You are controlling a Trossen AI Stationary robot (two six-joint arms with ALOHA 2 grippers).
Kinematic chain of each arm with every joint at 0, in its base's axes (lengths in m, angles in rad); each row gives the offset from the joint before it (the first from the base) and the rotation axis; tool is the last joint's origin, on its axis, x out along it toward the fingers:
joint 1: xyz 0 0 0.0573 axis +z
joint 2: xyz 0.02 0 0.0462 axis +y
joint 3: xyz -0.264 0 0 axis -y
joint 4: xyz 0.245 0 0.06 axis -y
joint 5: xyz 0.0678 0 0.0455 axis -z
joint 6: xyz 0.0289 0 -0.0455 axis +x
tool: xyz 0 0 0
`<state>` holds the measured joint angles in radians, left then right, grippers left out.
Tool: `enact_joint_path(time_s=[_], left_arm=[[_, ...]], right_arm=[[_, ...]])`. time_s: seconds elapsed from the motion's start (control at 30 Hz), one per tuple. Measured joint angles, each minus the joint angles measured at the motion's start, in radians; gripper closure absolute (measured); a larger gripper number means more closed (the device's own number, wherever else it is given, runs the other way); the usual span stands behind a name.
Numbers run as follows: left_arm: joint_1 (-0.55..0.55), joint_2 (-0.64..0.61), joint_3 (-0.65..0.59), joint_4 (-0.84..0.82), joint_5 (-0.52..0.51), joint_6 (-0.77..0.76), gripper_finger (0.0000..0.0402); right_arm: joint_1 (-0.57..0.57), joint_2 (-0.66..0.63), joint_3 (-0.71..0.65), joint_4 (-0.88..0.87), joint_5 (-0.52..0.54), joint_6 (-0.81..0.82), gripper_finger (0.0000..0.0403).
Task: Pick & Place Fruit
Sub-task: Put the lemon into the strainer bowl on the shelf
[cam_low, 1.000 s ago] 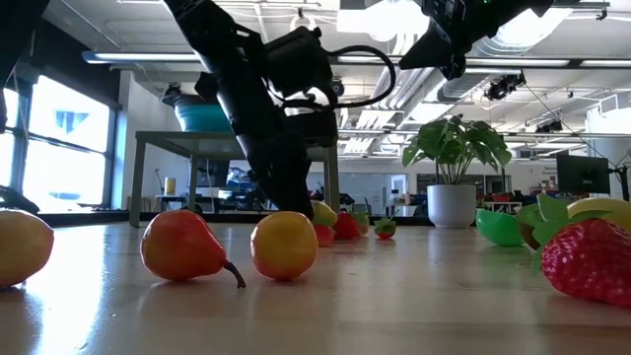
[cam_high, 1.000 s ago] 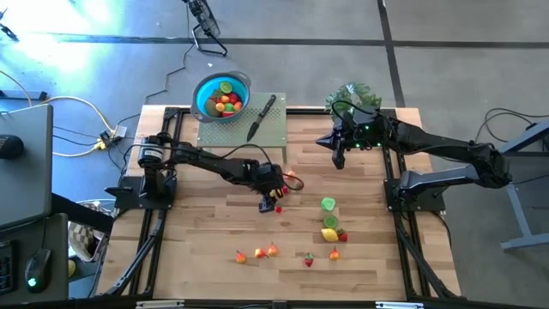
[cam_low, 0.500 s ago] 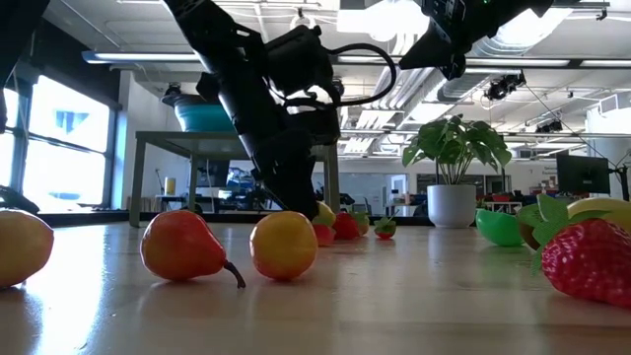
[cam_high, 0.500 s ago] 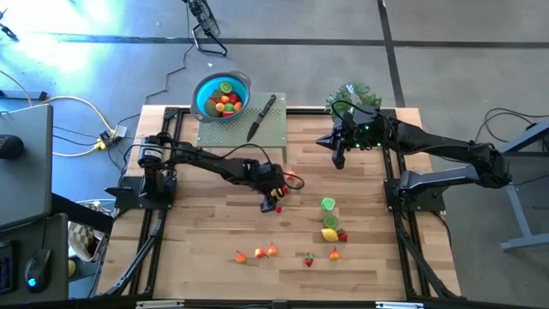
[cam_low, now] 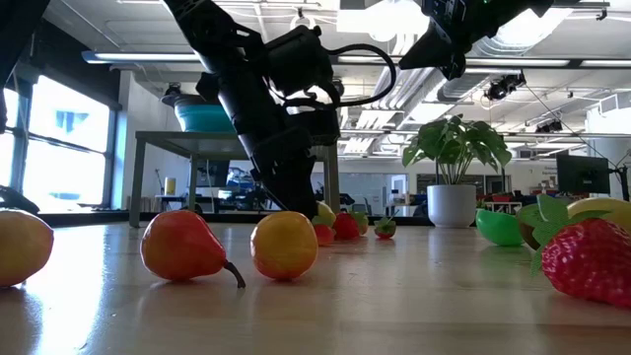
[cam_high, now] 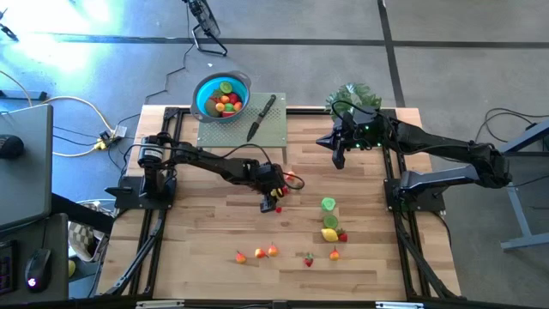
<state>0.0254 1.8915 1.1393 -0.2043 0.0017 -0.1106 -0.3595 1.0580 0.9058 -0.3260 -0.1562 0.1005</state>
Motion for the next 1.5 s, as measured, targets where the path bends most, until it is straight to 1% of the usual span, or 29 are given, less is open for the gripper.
enact_joint_path(time_s=[0.33, 0.43, 0.6, 0.7, 0.87, 1.0, 1.17, 1.5], left_arm=[[0.000, 0.000, 0.000, -0.007, 0.000, 0.000, 0.0115], [0.000, 0.000, 0.000, -0.007, 0.000, 0.000, 0.0133], [0.000, 0.000, 0.000, -0.006, 0.000, -0.003, 0.0176], [0.000, -0.001, 0.000, -0.006, -0.001, -0.022, 0.0189], [0.000, -0.001, 0.000, -0.006, 0.000, -0.067, 0.0183], [0.000, -0.001, 0.000, -0.006, 0.000, -0.149, 0.0181], [-0.001, -0.001, 0.000, -0.005, 0.042, -0.157, 0.0188], [0.001, -0.008, 0.000, -0.008, 0.043, -0.207, 0.0193]], right_arm=[[0.000, 0.000, 0.000, 0.000, 0.000, 0.000, 0.0400], [0.000, 0.000, 0.000, 0.000, 0.000, 0.000, 0.0400], [0.000, 0.000, 0.000, 0.000, 0.000, 0.000, 0.0400], [0.000, 0.000, 0.000, 0.000, 0.000, 0.000, 0.0400], [0.000, 0.000, 0.000, 0.000, 0.000, 0.000, 0.0400], [0.000, 0.000, 0.000, 0.000, 0.000, 0.006, 0.0400], [0.000, 0.000, 0.000, 0.000, 0.000, 0.007, 0.0400], [0.000, 0.000, 0.000, 0.000, 0.000, 0.008, 0.0401]])
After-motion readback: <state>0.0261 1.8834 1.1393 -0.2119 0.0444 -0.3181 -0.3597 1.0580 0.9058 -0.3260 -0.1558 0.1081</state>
